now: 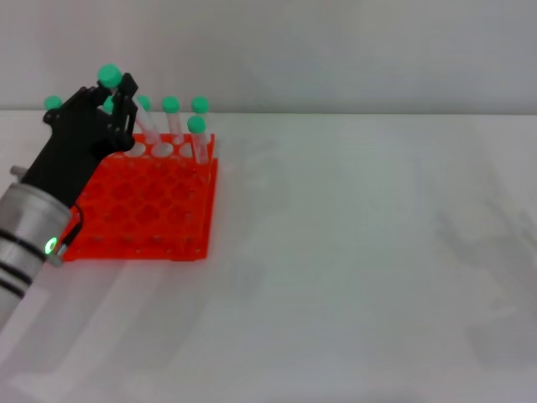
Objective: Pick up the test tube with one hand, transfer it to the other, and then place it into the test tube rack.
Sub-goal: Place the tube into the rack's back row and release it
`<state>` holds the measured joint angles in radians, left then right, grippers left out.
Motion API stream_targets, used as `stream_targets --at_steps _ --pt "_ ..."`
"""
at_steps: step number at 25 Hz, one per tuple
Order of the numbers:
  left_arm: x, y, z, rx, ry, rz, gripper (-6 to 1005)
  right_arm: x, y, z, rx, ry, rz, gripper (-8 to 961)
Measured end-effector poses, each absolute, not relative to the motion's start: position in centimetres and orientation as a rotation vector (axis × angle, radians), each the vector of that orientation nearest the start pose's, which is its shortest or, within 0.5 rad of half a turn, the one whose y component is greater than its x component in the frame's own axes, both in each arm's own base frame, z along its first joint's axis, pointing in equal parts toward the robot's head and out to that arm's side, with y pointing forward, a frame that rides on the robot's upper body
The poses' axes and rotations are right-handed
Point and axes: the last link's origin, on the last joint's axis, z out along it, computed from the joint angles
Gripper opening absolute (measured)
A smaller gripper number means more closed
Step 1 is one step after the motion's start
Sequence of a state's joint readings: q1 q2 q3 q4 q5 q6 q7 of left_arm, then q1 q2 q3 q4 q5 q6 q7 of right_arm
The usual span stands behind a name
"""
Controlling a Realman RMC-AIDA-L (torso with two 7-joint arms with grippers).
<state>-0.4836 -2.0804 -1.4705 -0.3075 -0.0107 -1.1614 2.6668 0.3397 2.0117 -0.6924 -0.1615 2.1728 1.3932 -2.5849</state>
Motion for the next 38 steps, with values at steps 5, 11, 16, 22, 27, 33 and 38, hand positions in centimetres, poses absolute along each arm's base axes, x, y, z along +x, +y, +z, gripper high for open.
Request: stream_targets --at_steps 5,11,16,22,27,33,38 --pt "-25.9 38.8 -1.2 -1.758 -0.551 -0.954 215 35.3 30.5 5.2 -1.681 0.476 0.869 840" --pt "-25.6 40.1 -1.8 -1.781 -0.592 -0.887 214 34.8 31.0 5.0 -1.687 0.461 0.878 840" --pt "-25.4 41.0 -2.4 -1.811 -0.608 -0.816 214 34.4 31.3 4.7 -1.693 0.452 0.885 840" --pt "-25.0 41.5 -2.9 -1.835 -0.604 -0.779 214 34.2 31.5 4.6 -1.696 0.452 0.891 839" --pt "-25.4 41.4 -3.1 -1.838 -0.617 -0.757 214 34.2 31.5 4.7 -1.694 0.452 0.89 839" --pt "-26.1 41.4 -3.7 -1.851 -0.655 -0.697 214 34.0 31.6 4.5 -1.705 0.447 0.894 839" --pt "-26.6 41.7 -4.1 -1.858 -0.688 -0.639 213 33.9 31.6 4.5 -1.705 0.444 0.898 838"
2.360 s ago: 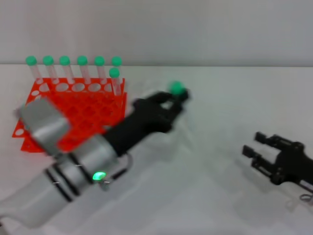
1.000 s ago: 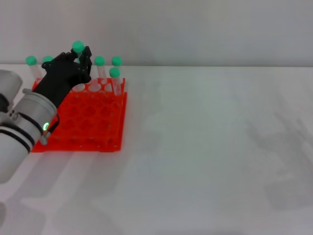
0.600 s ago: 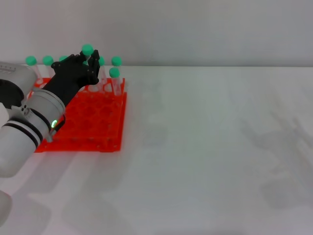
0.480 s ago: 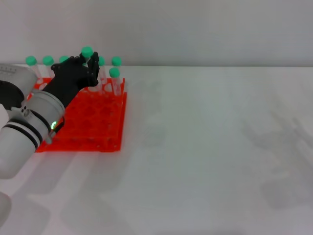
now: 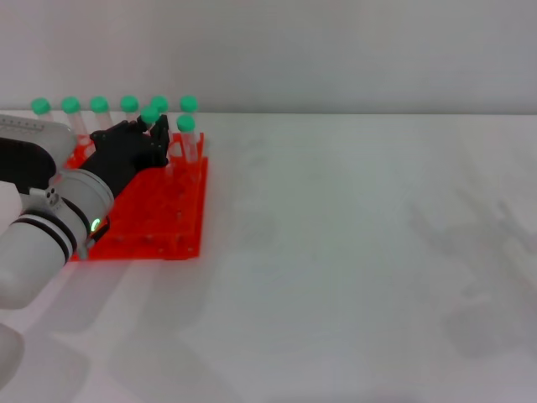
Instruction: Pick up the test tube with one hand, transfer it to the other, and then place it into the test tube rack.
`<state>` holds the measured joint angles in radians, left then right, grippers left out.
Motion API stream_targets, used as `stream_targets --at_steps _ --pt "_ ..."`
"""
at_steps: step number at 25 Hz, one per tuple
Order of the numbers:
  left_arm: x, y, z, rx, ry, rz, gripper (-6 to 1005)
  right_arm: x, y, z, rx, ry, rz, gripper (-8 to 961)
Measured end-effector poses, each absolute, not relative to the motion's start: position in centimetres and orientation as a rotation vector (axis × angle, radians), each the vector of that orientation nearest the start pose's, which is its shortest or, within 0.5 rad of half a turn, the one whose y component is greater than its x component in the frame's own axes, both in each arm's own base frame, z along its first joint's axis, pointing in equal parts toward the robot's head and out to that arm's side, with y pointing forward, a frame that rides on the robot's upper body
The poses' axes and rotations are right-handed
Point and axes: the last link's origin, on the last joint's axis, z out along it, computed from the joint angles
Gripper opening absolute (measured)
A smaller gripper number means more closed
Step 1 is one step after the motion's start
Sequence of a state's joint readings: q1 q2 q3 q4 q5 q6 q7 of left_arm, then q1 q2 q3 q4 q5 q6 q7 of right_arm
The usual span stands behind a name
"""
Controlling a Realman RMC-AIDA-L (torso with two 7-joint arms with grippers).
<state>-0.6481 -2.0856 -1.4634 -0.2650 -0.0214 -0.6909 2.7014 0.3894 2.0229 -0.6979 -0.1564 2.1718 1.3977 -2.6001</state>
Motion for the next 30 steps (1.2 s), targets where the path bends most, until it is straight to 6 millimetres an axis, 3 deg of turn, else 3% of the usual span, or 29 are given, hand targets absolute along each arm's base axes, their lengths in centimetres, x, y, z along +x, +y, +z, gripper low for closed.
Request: stream_targets --at_steps 10,15,16,19,24,30 --pt "-27.2 41.4 -4.6 -1.882 -0.688 -0.573 213 33.8 31.5 4.5 -1.703 0.44 0.904 838" --pt "-28.3 39.8 -4.2 -1.848 -0.694 -0.627 221 34.0 31.6 4.7 -1.695 0.444 0.897 837" --pt "-28.7 39.2 -4.0 -1.833 -0.695 -0.648 223 34.1 31.6 4.8 -1.695 0.444 0.891 837" --pt "-30.2 36.9 -3.1 -1.779 -0.688 -0.721 424 34.2 31.8 4.9 -1.691 0.434 0.87 837" --pt "-33.9 32.2 -0.8 -1.595 -0.727 -0.808 655 34.5 31.8 5.4 -1.656 0.426 0.857 837" --pt "-38.6 25.6 2.5 -1.29 -0.763 -0.857 736 35.8 31.4 6.4 -1.562 0.473 0.834 836"
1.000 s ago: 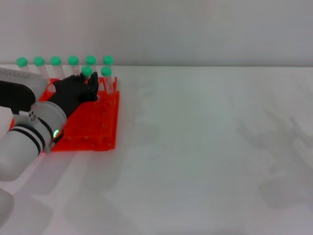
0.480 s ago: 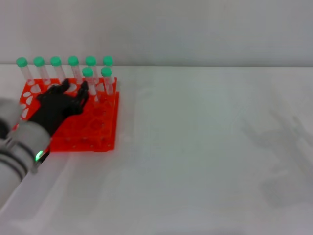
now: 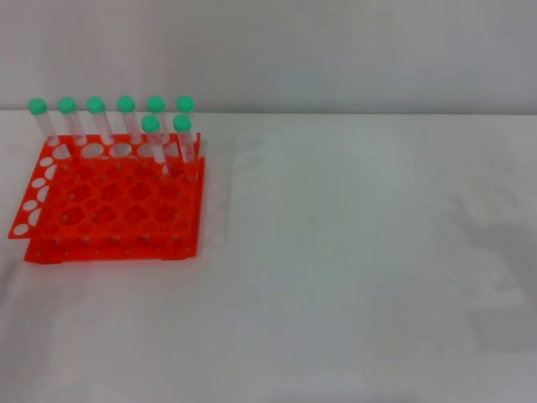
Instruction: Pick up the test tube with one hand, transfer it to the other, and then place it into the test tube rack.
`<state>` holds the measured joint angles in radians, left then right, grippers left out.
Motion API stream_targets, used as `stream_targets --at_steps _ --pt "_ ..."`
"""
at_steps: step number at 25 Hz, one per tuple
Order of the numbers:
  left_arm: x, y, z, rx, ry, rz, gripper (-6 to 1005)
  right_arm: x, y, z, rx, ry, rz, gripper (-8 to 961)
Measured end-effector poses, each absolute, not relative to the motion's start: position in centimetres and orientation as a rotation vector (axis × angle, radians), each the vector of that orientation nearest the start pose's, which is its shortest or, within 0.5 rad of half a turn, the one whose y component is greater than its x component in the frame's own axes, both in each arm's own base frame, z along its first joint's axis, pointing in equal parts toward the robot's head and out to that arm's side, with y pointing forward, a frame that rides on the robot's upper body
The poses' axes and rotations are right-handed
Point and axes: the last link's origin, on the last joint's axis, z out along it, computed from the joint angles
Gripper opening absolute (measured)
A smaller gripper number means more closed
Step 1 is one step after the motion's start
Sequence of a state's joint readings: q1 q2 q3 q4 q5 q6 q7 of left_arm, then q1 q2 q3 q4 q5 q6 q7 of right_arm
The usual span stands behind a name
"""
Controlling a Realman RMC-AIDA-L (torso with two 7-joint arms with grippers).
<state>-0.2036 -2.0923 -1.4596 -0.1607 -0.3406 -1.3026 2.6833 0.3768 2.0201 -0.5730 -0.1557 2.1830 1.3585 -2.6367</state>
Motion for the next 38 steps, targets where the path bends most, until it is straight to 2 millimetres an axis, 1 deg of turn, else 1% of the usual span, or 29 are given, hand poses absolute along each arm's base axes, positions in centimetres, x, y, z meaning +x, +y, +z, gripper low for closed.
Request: stream_targets --at_steps 2,4,6,17,30,33,38 --pt "-40.0 23.7 3.7 -1.179 -0.785 -0.876 763 36.1 31.5 6.4 -1.555 0.49 0.819 836" --pt "-40.6 22.4 4.3 -1.125 -0.787 -0.884 790 36.3 31.5 6.4 -1.55 0.5 0.809 836" --pt "-40.7 22.2 4.4 -1.121 -0.784 -0.883 803 36.5 31.6 6.5 -1.541 0.506 0.805 836" --pt "-40.2 23.5 4.1 -1.146 -0.786 -0.89 803 36.5 31.8 6.5 -1.53 0.519 0.799 835" --pt "-40.3 23.2 4.0 -1.144 -0.79 -0.891 803 37.2 31.1 5.9 -1.505 0.572 0.8 834" --pt "-40.3 23.3 3.8 -1.147 -0.802 -0.887 803 37.5 30.9 5.8 -1.459 0.604 0.813 834" --pt "-40.3 24.2 3.0 -1.184 -0.843 -0.862 803 37.5 30.7 5.4 -1.452 0.617 0.81 830"
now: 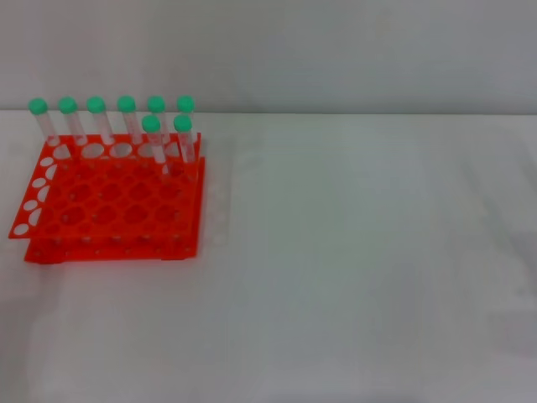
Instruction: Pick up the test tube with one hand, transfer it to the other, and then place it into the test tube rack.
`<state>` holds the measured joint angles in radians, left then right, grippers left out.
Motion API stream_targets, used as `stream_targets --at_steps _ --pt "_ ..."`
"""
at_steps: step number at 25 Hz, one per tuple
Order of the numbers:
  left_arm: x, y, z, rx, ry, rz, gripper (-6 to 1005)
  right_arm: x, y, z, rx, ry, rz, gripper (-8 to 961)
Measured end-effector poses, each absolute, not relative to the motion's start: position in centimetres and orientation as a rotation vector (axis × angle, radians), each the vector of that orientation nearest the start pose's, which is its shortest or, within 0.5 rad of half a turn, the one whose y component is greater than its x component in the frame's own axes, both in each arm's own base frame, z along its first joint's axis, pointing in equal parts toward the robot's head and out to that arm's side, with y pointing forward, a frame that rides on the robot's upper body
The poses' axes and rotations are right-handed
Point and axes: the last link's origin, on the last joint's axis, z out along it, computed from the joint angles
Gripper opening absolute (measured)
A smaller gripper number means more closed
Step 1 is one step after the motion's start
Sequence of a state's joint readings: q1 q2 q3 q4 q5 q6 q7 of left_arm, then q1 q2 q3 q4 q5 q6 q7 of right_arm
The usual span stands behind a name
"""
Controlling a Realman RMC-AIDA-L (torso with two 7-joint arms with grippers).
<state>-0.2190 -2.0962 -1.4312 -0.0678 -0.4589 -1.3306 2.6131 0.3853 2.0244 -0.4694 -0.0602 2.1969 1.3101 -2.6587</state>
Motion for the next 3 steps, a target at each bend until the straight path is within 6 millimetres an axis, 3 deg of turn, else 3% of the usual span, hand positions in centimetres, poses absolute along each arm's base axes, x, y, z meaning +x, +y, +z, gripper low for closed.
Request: stream_targets --at_steps 3 --pt "-40.32 24.5 2.88 -1.195 -0.85 -0.85 803 37.56 30.52 5.03 -1.44 0.636 0.814 829"
